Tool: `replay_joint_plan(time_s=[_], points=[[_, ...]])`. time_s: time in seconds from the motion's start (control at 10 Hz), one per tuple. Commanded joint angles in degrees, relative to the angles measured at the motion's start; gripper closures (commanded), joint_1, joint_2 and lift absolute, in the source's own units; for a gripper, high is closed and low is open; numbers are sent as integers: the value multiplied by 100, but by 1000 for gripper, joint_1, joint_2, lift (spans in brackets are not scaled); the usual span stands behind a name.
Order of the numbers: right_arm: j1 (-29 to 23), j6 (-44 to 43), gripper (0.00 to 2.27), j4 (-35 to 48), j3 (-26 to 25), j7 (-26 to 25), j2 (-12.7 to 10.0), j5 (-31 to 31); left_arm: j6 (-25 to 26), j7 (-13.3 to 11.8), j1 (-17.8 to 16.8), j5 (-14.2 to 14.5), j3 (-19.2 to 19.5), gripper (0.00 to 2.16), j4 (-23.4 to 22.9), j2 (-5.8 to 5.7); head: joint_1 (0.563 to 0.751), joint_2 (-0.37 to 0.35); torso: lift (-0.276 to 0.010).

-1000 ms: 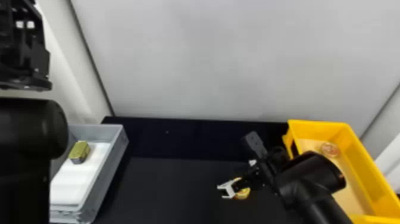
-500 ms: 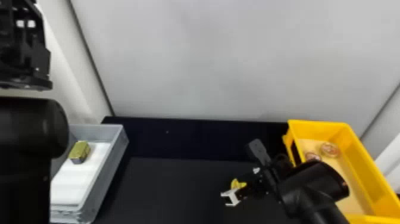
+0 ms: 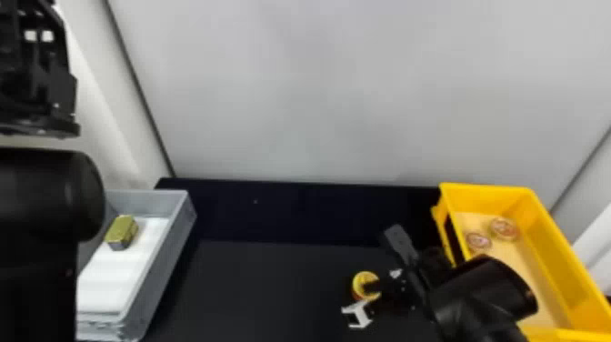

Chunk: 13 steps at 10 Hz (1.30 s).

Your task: Pick up the round yellow can and place it in the yellow rectangular box

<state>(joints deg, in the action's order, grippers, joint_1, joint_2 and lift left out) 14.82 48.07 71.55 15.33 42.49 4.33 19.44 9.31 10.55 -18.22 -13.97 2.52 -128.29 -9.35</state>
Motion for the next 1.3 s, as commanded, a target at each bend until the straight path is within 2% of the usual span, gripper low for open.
replay_joint_plan(time_s=[0.0,0.7,1.0,1.2], points=[[-85,29,130,52,-56,86,6,149,10,1,12,0,20,125,-20,-15,663,54,-10],[-76,-173,130,43,-337,95,15,325,27,-8,3,0,3,125,-20,-33,663,54,-10],[64,-182,130,711,-328,174,15,193,45,-8,3,0,-15,125,-20,-24,663,54,-10],[196,-103,127,957,-170,183,138,193,54,-8,-6,0,-15,125,-20,-24,663,54,-10]])
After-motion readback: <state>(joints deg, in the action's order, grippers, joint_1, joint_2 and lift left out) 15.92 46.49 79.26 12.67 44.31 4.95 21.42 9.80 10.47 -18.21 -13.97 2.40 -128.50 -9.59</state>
